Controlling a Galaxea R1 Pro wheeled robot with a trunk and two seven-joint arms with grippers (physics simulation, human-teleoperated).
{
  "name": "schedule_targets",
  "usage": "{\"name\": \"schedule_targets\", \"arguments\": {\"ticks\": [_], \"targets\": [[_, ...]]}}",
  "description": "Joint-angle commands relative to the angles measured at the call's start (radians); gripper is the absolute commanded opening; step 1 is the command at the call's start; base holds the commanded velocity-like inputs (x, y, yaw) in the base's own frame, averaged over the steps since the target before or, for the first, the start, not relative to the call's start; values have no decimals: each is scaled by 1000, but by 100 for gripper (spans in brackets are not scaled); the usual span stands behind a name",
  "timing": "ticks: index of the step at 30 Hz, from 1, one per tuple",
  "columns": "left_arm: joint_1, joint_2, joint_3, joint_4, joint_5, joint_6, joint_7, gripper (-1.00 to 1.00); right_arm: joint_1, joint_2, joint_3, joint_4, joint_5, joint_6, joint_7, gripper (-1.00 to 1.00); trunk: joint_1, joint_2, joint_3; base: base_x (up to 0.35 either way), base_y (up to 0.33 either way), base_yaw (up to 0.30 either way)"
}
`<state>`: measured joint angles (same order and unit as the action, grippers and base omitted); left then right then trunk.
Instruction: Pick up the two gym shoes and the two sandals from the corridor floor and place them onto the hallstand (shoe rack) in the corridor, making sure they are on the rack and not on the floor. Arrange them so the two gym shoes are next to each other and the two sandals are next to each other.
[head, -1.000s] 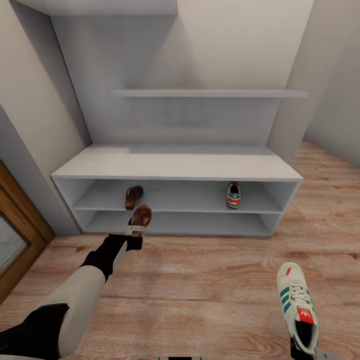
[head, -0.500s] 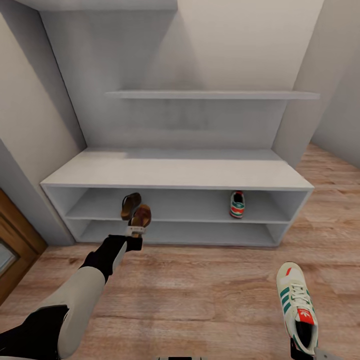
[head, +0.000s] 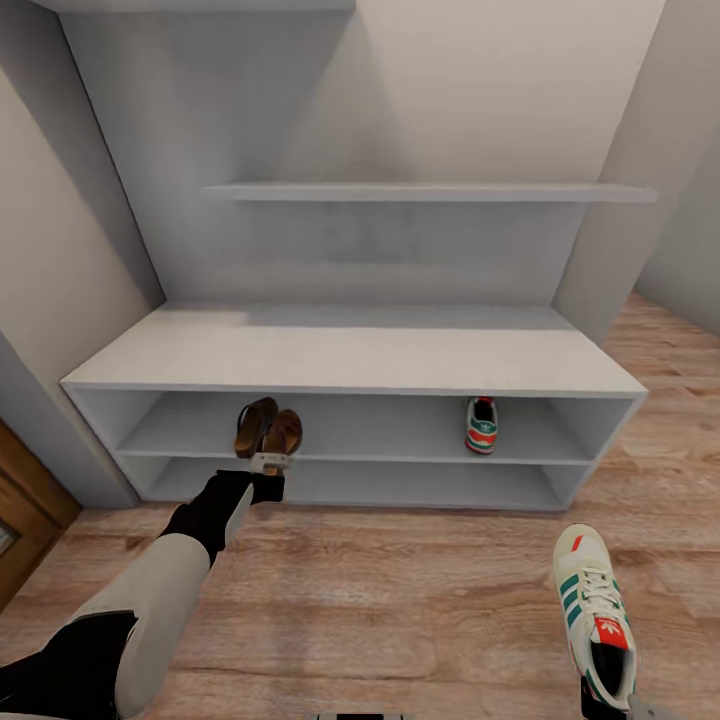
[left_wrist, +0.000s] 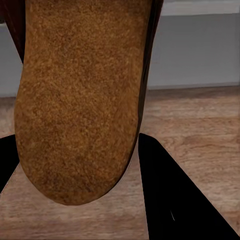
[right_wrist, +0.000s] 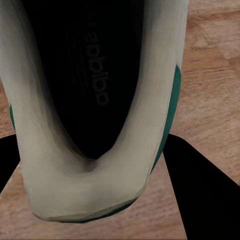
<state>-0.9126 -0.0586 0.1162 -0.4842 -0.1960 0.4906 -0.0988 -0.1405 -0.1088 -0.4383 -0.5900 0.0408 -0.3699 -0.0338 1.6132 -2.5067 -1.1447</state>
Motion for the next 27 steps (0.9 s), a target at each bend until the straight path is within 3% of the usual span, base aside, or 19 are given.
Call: {"name": "schedule_targets", "arguments": {"ticks": [1, 5, 27], "targets": [[0, -1, 8, -2, -14, 5, -12, -100, -1, 0, 0, 1, 4, -3, -5, -100, 0, 0, -1, 309, 0, 0], [0, -1, 8, -2, -14, 4, -12, -100, -1, 0, 0, 1, 4, -3, -5, -100, 0, 0, -1, 284, 0, 0], [0, -1, 9, -2, -14, -1, -12, -100, -1, 0, -1, 1, 5, -3, -5, -100, 0, 0, -1, 104, -33, 0]]}}
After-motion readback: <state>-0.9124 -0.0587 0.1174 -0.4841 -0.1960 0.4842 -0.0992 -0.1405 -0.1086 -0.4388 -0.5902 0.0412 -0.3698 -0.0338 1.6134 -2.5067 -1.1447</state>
